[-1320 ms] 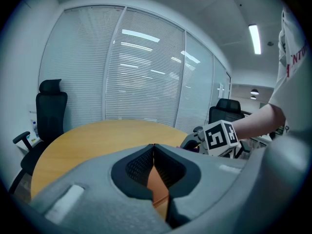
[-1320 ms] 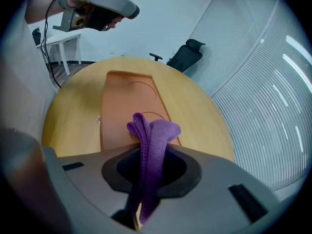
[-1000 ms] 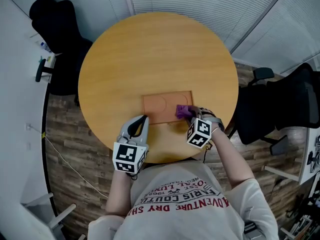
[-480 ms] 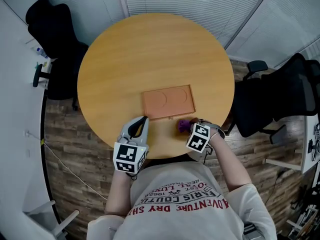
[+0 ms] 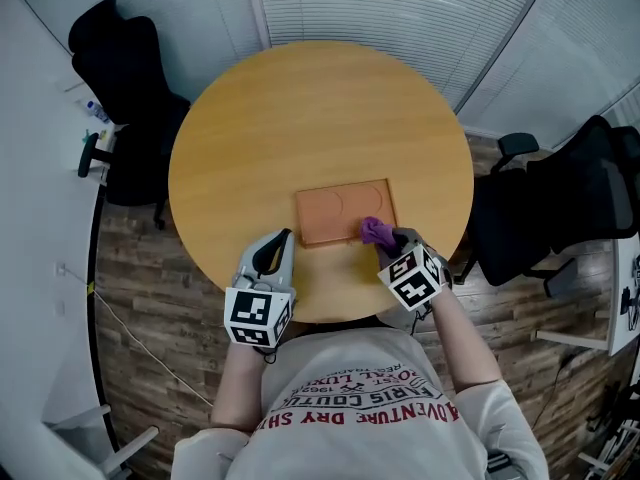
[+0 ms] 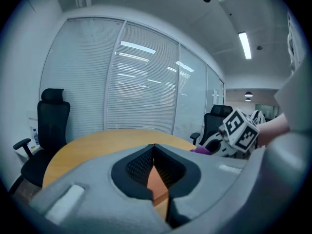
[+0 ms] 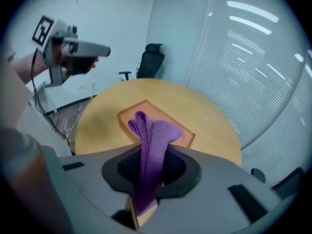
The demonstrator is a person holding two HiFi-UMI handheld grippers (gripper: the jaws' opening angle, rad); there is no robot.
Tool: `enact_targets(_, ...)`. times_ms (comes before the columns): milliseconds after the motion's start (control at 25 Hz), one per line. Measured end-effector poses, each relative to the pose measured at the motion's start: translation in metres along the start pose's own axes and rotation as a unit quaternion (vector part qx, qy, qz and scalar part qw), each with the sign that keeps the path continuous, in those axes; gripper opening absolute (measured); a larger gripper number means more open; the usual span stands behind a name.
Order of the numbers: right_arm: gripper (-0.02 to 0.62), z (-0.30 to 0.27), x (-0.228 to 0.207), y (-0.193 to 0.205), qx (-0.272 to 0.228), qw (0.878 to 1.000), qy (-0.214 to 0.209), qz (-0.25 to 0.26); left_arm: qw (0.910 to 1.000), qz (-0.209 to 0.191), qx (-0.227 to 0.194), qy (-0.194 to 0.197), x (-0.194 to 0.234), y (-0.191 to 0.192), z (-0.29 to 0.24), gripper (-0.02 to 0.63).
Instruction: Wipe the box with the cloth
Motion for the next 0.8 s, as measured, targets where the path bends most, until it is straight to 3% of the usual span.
enact_targets(160,0.076,0.032,-0.026,-0.043,-0.128,0.987,0.03,-0.092,0.9997,-0.017,-0.018,-0.007,0.001,-0.021,0.001,0.009)
enact_targets(360,0.077,0.071,-0.042,-0.083,-0.279,0.953,0.038,-0.113,0.9972,-0.038,-0.057,-0.03,0.004,-0.052,0.005,0.009)
enact_targets(480,0.075,0.088,-0.048,-0.096,-0.342,0.931,0.042,-0.123,0.9946,-0.04,-0.078,-0.054,0.011,-0.065,0.01,0.009)
enact_targets(600,0.074,0.093,-0.053,-0.103,-0.369,0.92,0.044,-0.128,0.9927,-0.025,-0.096,-0.068,0.017,-0.072,0.011,0.009)
enact_targets(800,0.071,0.078,-0.059,-0.111,-0.343,0.928,0.052,-0.135,0.9932,-0.009,-0.096,-0.065,0.028,-0.076,0.005,0.009)
Point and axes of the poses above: the fingertips, and each gripper's own axes: z backward along the fingers, x to its left, y out of its underside, the point moved 5 cm from there along z, backward along the fingers, and after that the axes turned 5 degrees about y, right-handed, at the moved point
